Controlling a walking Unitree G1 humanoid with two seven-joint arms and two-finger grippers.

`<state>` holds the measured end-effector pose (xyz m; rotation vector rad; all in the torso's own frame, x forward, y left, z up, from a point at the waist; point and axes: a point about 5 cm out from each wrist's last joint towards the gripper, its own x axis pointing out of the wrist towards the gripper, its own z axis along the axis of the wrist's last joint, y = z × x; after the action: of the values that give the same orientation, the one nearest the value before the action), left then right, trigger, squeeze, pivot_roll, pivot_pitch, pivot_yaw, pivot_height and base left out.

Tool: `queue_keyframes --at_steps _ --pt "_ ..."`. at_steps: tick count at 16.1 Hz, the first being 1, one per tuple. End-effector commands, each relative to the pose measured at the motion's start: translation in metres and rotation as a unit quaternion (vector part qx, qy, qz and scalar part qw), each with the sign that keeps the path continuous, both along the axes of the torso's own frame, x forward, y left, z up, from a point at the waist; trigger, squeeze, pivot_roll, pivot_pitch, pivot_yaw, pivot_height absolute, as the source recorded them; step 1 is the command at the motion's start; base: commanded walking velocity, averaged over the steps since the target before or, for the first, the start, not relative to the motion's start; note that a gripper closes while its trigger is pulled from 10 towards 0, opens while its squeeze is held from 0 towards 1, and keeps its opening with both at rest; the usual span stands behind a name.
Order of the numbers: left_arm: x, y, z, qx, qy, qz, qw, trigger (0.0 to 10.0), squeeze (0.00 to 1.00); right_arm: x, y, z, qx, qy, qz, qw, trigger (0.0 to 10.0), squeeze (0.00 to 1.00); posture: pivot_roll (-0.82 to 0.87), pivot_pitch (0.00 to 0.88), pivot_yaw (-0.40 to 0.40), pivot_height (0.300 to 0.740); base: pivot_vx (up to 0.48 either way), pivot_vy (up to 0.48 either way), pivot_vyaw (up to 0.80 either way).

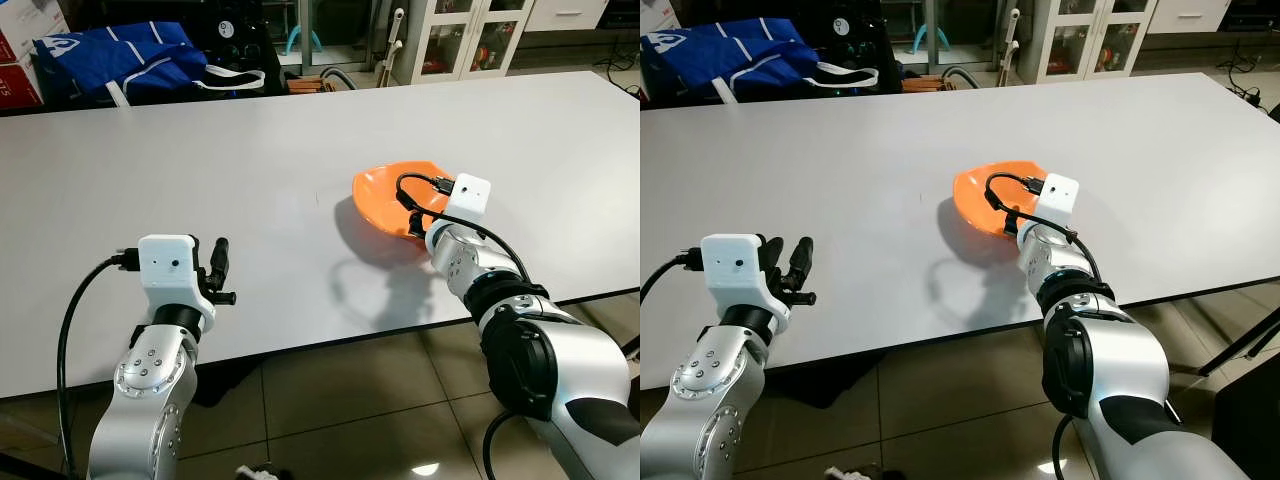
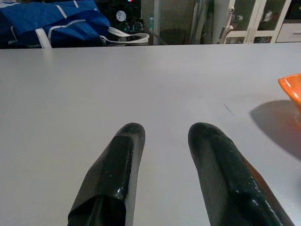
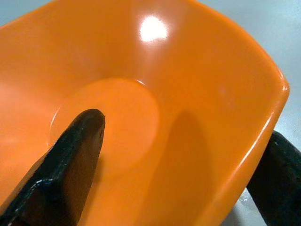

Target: Setting the table

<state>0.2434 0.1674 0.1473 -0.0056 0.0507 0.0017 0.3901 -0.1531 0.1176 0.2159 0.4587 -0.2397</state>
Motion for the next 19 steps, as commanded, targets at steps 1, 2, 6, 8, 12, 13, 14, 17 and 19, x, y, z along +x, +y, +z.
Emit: queue_keyframes --at_steps 1,2,6,8,12,13,14,17,19 --pt "0.0 0.0 0.004 -0.002 -0.005 0.001 1.0 10.0 0.0 0.005 0.0 0.01 -0.016 -0.022 0.006 1.0 10.0 1.0 -0.01 0.004 0.025 0.74 0.0 0.0 0.0" --pt "0.0 0.0 0.004 -0.001 -0.006 0.0 1.0 10.0 0.0 0.005 -0.001 0.011 -0.023 -0.024 0.005 0.999 10.0 1.0 -0.01 0.005 0.025 0.74 0.0 0.0 0.0" --pt "0.0 0.0 0.004 -0.001 -0.005 0.0 1.0 10.0 0.0 0.006 -0.002 0.013 -0.036 -0.031 0.007 0.999 10.0 1.0 -0.02 0.008 0.026 0.74 0.0 0.0 0.0" --pt "-0.001 -0.001 0.003 -0.001 -0.004 -0.001 1.0 10.0 0.0 0.005 -0.003 0.013 -0.036 -0.03 0.006 0.999 10.0 1.0 -0.02 0.013 0.026 0.74 0.0 0.0 0.0" --pt "-0.001 -0.001 0.003 0.0 -0.002 -0.001 1.0 10.0 0.0 0.005 -0.003 0.012 -0.04 -0.029 0.005 0.999 10.0 1.0 -0.02 0.015 0.026 0.74 0.0 0.0 0.0" --pt "-0.001 -0.001 0.003 0.0 -0.002 -0.001 1.0 10.0 0.0 0.005 -0.003 0.012 -0.04 -0.029 0.005 0.999 10.0 1.0 -0.02 0.015 0.026 0.74 0.0 0.0 0.0" --pt "-0.001 -0.001 0.003 0.0 -0.002 -0.001 1.0 10.0 0.0 0.005 -0.003 0.012 -0.04 -0.029 0.005 0.999 10.0 1.0 -0.02 0.015 0.026 0.74 0.0 0.0 0.0" --pt "-0.002 -0.001 0.002 0.001 0.0 -0.003 1.0 10.0 0.0 0.001 -0.009 0.004 -0.068 -0.019 -0.001 0.998 10.0 1.0 -0.02 0.018 0.028 0.74 0.0 0.0 0.0" --pt "-0.001 -0.001 0.002 0.001 0.001 -0.004 1.0 10.0 0.0 0.0 -0.018 0.003 -0.101 -0.019 -0.008 0.995 10.0 1.0 -0.02 0.021 0.031 0.74 0.0 0.0 0.0"
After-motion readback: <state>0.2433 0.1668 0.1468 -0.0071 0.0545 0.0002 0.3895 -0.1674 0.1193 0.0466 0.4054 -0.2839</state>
